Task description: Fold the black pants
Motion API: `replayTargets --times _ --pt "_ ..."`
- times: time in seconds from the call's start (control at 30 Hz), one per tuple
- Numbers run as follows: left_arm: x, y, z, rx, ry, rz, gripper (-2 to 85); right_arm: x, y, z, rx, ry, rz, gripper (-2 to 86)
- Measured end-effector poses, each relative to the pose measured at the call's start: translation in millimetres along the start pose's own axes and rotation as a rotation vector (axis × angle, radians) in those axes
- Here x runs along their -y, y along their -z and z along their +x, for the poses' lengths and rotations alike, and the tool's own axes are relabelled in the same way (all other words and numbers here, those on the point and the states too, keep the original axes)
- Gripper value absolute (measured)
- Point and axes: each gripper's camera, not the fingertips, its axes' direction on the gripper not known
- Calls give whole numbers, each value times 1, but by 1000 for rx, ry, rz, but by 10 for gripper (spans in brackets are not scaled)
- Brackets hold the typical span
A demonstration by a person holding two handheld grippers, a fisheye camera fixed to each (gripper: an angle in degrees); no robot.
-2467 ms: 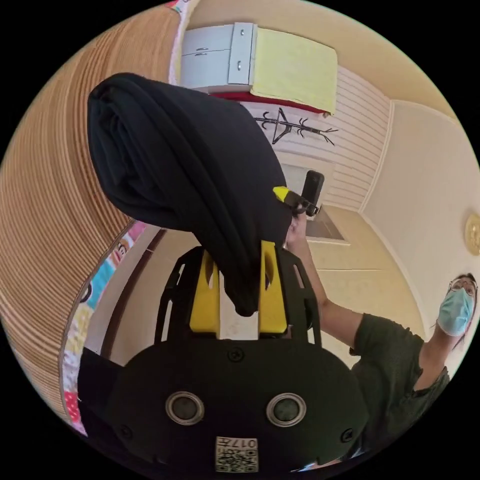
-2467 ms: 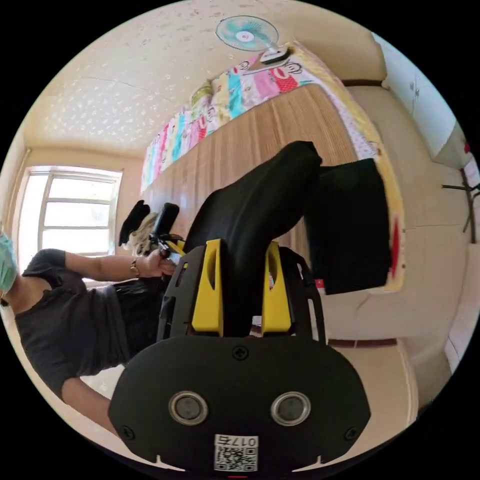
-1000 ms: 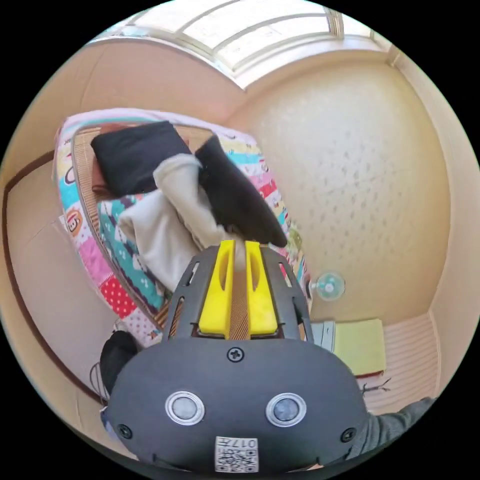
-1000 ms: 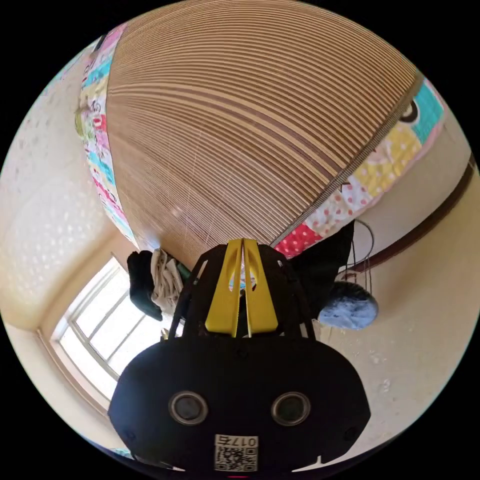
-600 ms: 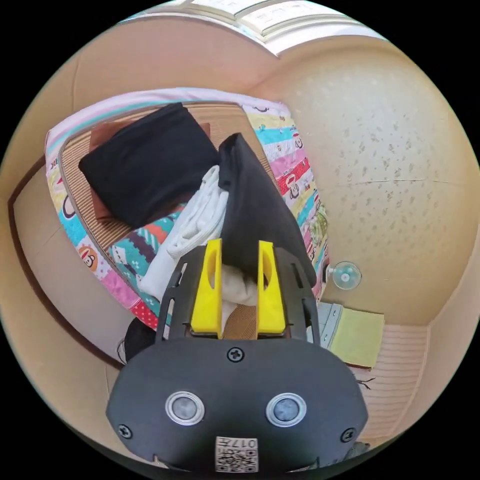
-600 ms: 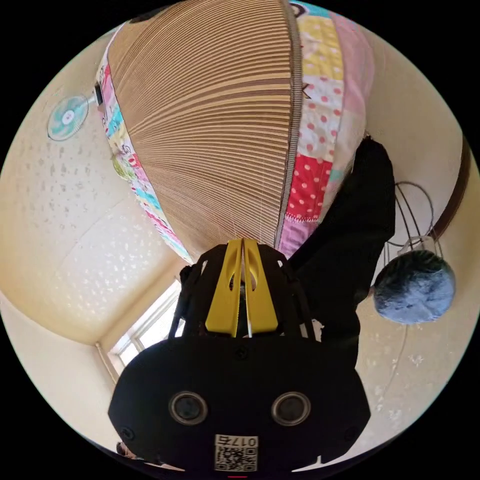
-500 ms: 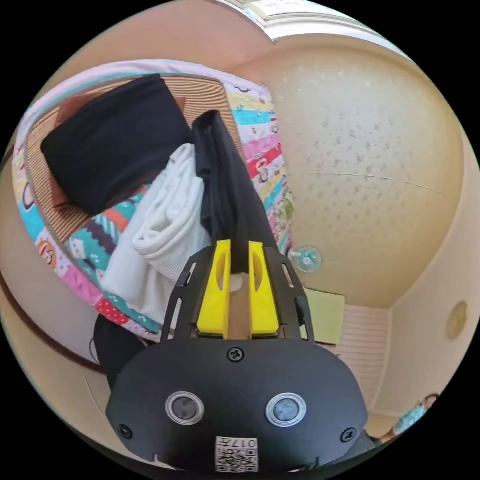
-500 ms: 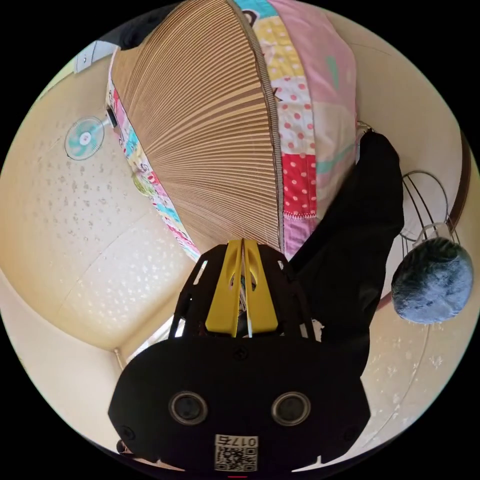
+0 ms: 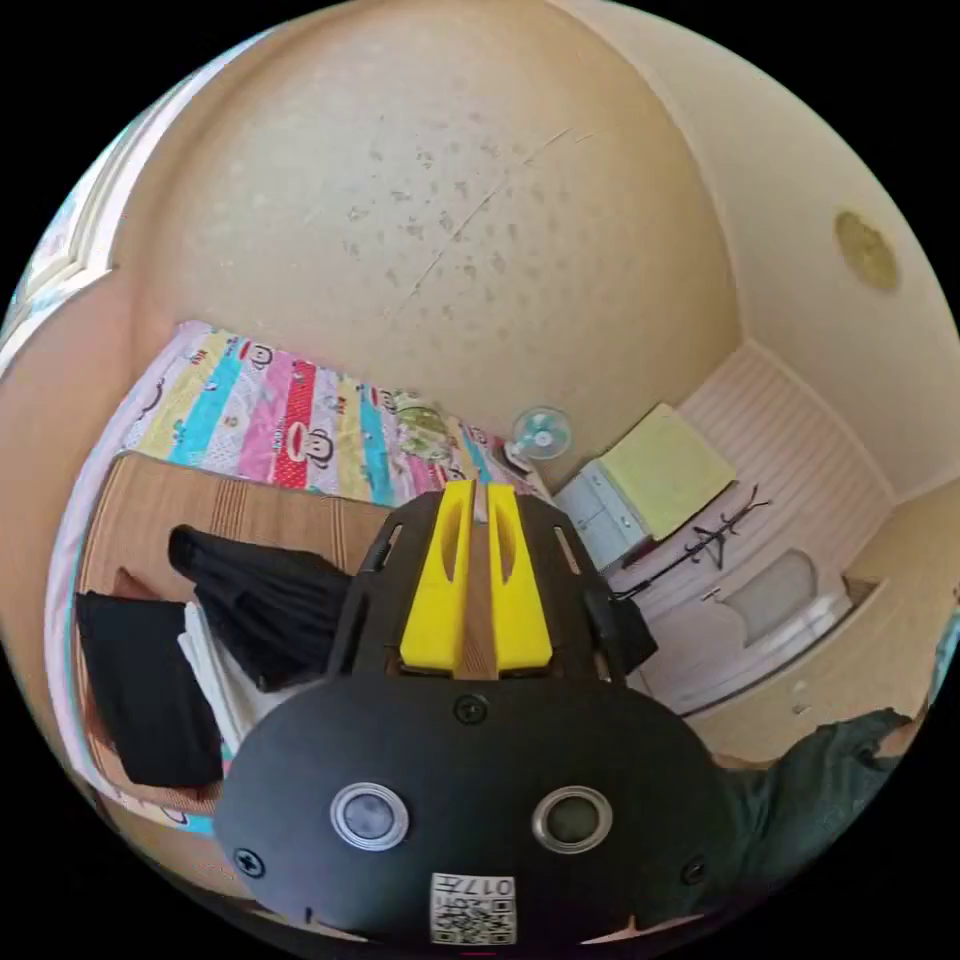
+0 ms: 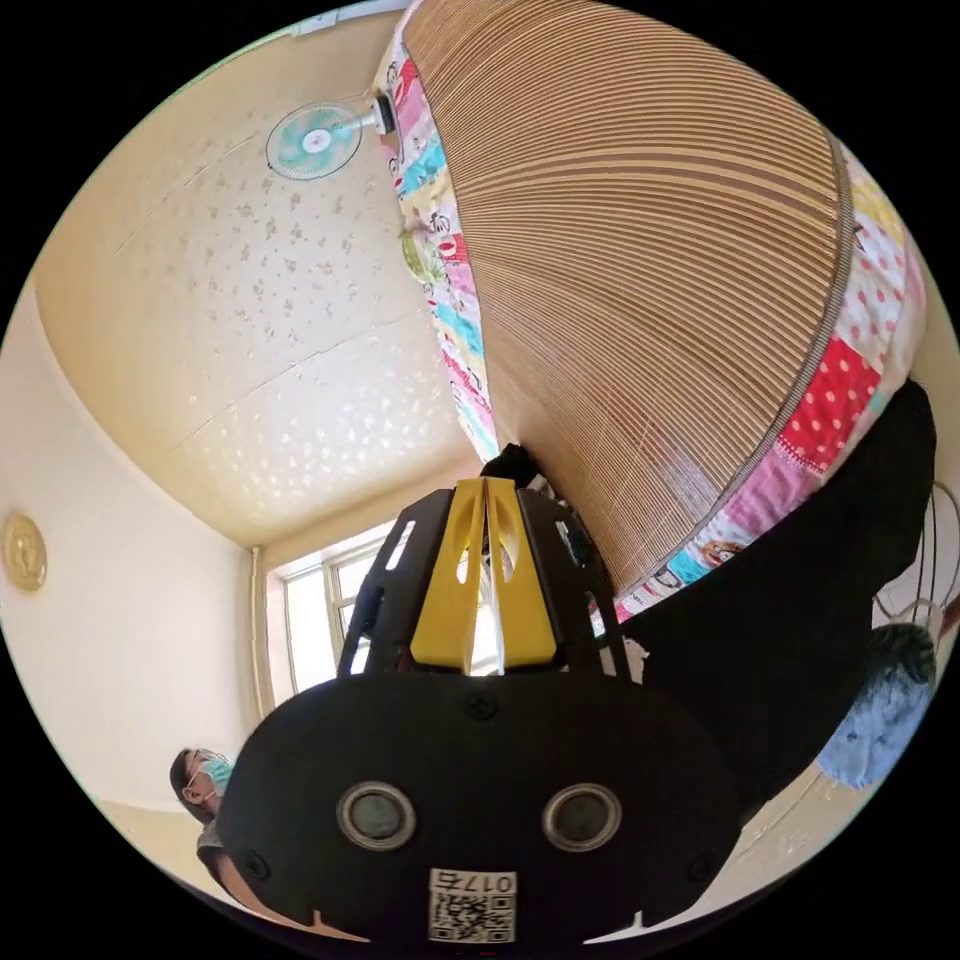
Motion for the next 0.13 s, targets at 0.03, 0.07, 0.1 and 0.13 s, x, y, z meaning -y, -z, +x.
replayTargets --times 0.03,0.07,0.1,0.13 --pt "-11 -18 6 143 -10 -10 68 2 3 2 10 9 -1 2" --pt "-24 -43 2 223 1 -42 88 4 11 7 28 22 4 2" --pt "-30 -58 -5 240 29 -77 95 6 22 15 46 19 18 2" --pt "-43 -90 -26 220 108 -169 114 6 28 20 57 10 31 2"
